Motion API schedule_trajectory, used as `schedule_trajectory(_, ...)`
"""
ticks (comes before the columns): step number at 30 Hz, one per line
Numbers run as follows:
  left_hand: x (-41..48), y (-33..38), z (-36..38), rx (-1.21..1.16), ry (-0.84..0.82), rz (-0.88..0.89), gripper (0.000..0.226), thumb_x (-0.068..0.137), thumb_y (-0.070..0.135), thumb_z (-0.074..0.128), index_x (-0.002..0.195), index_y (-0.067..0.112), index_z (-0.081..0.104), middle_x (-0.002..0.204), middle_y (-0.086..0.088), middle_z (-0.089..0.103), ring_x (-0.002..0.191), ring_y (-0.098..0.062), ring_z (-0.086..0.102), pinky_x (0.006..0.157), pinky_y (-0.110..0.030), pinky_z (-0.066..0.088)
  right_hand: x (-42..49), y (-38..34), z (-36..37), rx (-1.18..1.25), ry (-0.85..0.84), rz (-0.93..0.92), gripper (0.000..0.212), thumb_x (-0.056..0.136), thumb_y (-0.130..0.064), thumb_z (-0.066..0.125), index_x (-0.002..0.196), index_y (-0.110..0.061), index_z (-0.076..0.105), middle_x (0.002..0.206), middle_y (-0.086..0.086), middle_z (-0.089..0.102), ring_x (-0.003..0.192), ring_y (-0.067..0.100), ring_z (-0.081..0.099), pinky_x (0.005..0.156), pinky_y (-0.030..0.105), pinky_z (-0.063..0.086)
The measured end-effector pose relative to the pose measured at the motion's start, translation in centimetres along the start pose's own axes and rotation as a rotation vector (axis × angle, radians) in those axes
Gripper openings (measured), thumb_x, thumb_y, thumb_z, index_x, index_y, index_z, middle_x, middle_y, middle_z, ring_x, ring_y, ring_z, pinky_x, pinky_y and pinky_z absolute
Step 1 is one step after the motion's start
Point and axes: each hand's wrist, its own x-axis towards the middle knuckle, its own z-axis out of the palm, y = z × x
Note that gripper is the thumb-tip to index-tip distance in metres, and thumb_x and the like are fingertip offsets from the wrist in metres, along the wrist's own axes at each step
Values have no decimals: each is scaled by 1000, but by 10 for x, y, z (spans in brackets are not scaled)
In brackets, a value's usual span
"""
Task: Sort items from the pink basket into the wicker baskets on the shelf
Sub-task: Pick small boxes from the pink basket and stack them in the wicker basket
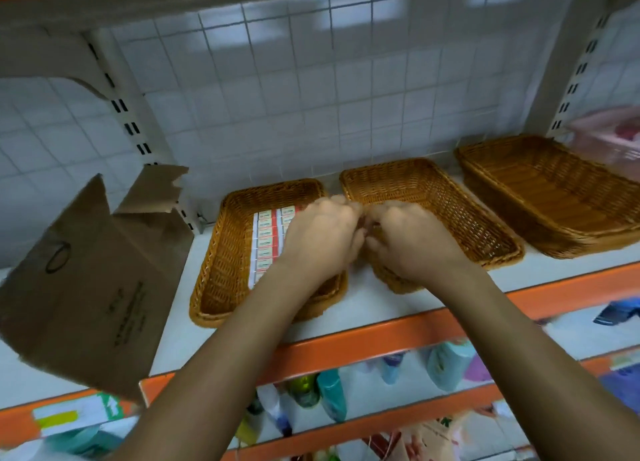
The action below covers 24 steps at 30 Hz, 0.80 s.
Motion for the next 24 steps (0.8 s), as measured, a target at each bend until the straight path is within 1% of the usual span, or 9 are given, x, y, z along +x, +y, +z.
schedule_trajectory(4,34,70,-2,-26,30,93,29,93,38,48,113,20,57,112,-4,56,107,-28,55,80,-38,46,-25,65,-33,-52,34,98,26,88,-28,55,111,-18,61,114,8,59,109,28,53,85,34,42)
schedule_trajectory(6,51,106,-1,-37,39,141,29,92,38,48,114,20,57,112,-4,56,108,-28,54,79,-37,46,-40,99,-48,-73,36,156,28,88,-30,57,112,-18,61,115,8,59,110,28,53,84,34,43)
schedule_trajectory(9,77,161,3,-58,40,218,29,92,37,49,113,20,57,111,-6,58,108,-28,55,80,-38,46,-64,149,-71,-103,54,224,27,86,-30,58,110,-18,62,111,9,59,108,29,55,82,34,43)
schedule_trajectory(13,105,235,8,-43,32,316,29,92,35,47,112,16,55,113,-8,56,110,-30,53,85,-39,46,-99,209,-98,-166,72,297,25,86,-28,55,106,-15,62,106,12,59,104,32,56,80,35,43)
schedule_trajectory(16,122,287,7,-60,52,383,30,92,34,47,115,16,55,114,-8,56,111,-30,53,83,-38,46,-123,250,-115,-182,90,363,23,86,-27,54,103,-13,61,108,12,61,103,33,58,82,38,46)
schedule_trajectory(19,138,330,6,-89,70,462,30,92,30,48,116,15,57,115,-9,58,111,-30,53,81,-38,45,-142,285,-131,-198,86,437,28,87,-27,55,110,-13,61,113,13,60,108,32,55,87,38,46)
schedule_trajectory(22,155,363,7,-92,81,521,33,92,29,48,122,17,54,119,-9,57,111,-30,54,81,-37,45,-154,314,-144,-205,116,498,28,86,-24,57,112,-13,62,111,14,59,109,33,54,86,37,45)
schedule_trajectory(24,167,380,8,-84,57,554,35,92,30,48,124,16,51,120,-9,56,112,-30,53,82,-38,44,-158,331,-151,-222,130,536,28,87,-23,57,111,-12,62,109,14,60,106,33,54,84,37,45)
